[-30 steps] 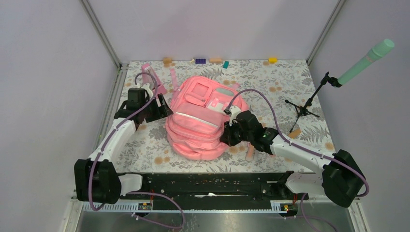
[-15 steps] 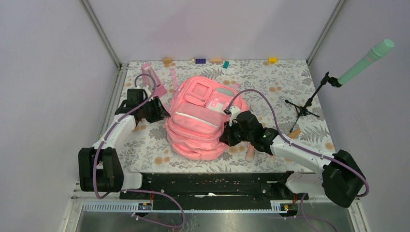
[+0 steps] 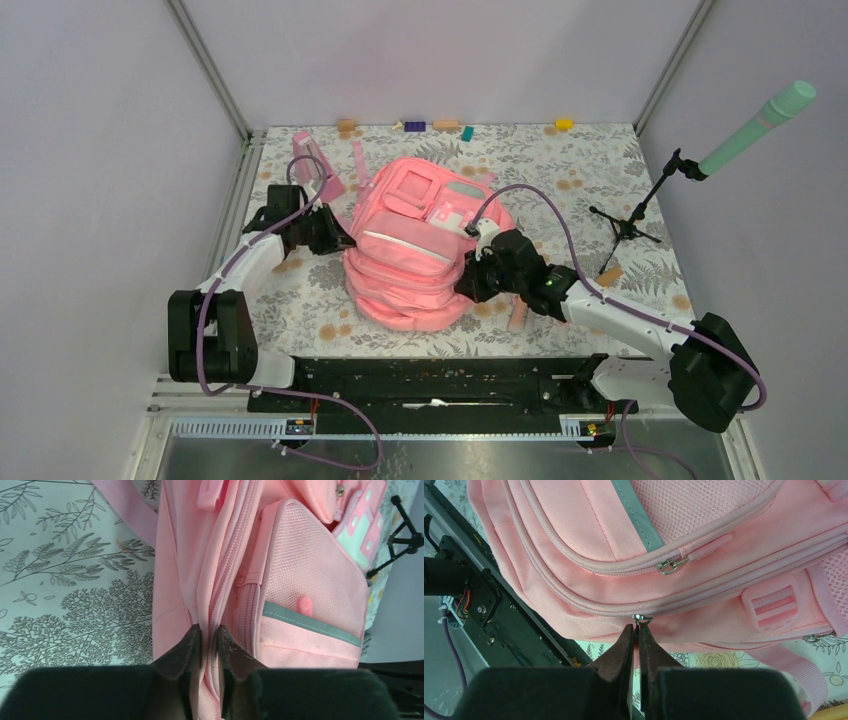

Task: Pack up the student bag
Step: Unzip the student bag at the center of the board.

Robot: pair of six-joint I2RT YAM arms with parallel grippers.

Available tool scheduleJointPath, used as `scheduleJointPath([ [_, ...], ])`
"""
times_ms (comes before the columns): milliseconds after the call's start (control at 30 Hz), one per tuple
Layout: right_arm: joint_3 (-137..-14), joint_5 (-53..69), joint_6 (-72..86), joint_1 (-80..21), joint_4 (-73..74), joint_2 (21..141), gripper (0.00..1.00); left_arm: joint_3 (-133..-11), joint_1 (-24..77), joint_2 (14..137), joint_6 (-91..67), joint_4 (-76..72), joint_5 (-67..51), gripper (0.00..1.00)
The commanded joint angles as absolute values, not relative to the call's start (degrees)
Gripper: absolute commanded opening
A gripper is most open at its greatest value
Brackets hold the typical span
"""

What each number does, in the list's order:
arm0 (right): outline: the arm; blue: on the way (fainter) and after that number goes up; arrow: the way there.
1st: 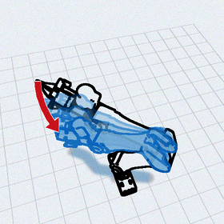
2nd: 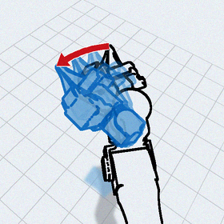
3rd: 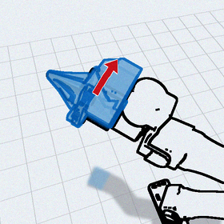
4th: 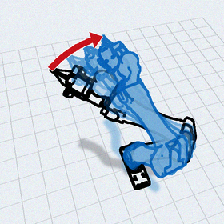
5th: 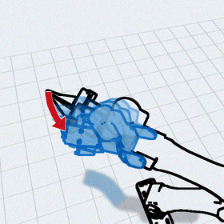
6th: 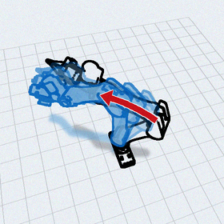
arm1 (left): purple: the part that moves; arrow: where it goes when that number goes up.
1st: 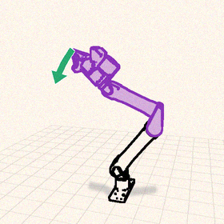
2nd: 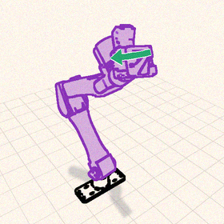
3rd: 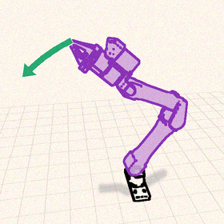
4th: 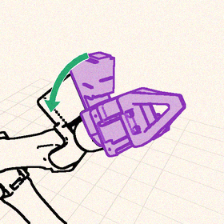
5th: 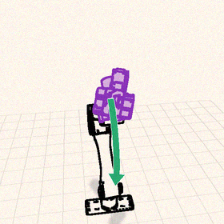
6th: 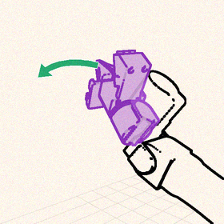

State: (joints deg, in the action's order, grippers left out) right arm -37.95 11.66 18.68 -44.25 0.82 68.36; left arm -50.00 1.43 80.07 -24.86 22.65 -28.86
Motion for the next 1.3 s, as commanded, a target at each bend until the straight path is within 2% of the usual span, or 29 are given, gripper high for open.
scheduleJointPath([
  [0,-40.0,14.2,17.9,-44.3,-0.5,67.7,0.00,-49.0,1.4,79.5,-27.1,16.2,-36.8,0.05],
  [67,-41.3,13.8,17.4,-44.4,3.2,67.9,0.00,-48.8,1.7,79.0,-27.5,15.7,-37.1,0.00],
  [467,-47.4,13.8,17.6,-45.9,10.3,70.1,0.00,-47.0,2.5,74.1,-29.6,12.0,-37.7,0.00],
  [1267,-55.1,13.8,22.3,-52.3,8.0,76.2,0.00,-46.5,2.6,71.2,-30.1,11.2,-38.0,0.00],
])
